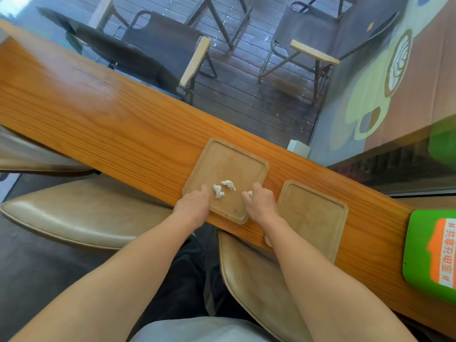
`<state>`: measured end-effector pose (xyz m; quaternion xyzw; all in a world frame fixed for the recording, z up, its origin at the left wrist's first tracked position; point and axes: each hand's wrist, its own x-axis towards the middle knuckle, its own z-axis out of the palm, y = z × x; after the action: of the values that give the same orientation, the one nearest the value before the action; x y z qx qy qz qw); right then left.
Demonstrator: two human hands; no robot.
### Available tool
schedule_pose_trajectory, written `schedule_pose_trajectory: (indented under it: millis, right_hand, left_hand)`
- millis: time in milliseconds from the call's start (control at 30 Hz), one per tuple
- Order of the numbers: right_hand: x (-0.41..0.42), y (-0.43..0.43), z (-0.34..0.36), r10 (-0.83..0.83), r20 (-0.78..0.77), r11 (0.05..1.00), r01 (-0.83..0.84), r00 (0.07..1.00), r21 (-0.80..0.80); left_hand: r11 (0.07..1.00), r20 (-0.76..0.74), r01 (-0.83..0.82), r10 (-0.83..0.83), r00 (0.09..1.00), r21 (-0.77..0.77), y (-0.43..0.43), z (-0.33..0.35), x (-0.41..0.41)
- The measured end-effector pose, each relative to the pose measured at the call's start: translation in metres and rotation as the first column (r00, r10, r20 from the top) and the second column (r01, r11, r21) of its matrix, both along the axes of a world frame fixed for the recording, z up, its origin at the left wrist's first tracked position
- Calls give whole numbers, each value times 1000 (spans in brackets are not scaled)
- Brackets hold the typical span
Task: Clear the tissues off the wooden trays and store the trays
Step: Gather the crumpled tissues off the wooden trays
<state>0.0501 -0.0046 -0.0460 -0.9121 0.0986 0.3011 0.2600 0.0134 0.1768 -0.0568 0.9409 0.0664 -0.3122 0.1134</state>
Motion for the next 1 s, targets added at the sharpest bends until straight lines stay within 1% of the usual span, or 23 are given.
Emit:
schedule_pose_trajectory:
  millis: [167,233,333,433,533,633,733,867,1000]
  right_hand:
    - [-9,-7,11,-109,27,988,105,994,117]
    - [-13,-11,18,-144,12,976,140,989,169]
    - [-20,-13,28,-153,-35,968,156,988,194]
    - [-25,-14,34,-121,-97,973,138,988,186]
    - [-30,-12,34,-54,-131,985,75,990,156]
    - [-35,-10,37,-13,-112,991,28,994,128]
    - [-35,-7,41,-8,-79,993,17,997,113]
    - [-29,2,43,-18,-111,986,35,994,161]
    - [-21,12,37,24,-67,993,-16,997,114]
  left_hand:
    - [997,-6,-64,63,998,-42,-1,15,0]
    - [996,9,-62,63,998,-60,-3,23,-4]
    - [995,22,-47,49,999,-88,-5,35,-10]
    - [995,28,-27,29,999,-97,-8,46,-18]
    - [995,42,-11,15,999,-101,-11,54,-23]
    - [995,38,8,-4,999,-104,-11,59,-22]
    - [995,32,5,-2,999,-102,-11,61,-19]
    - [1000,109,-16,19,994,-24,-12,64,-12]
    - [1000,150,4,-6,989,15,-13,56,-4]
